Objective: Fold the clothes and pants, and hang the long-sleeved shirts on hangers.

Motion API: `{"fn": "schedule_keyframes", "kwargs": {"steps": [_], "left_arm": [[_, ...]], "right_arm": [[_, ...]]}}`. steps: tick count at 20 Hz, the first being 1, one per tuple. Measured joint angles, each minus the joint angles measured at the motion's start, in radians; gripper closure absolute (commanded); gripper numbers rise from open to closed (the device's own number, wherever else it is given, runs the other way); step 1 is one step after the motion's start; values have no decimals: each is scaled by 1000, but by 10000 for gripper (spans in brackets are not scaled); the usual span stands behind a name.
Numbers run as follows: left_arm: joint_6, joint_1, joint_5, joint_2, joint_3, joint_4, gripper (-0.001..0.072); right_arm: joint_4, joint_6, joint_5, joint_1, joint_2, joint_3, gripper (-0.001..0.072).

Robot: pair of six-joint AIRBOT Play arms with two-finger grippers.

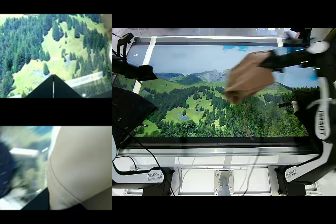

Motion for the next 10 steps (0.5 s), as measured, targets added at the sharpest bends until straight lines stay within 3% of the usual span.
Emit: {"fn": "schedule_keyframes", "kwargs": {"steps": [5, 10], "left_arm": [[0, 0, 1, -15, 0, -1, 696], [-12, 0, 1, -25, 0, -3, 696]], "right_arm": [[-153, 22, 277, -397, 198, 30, 677], [-275, 76, 367, -751, 332, 30, 677]]}}
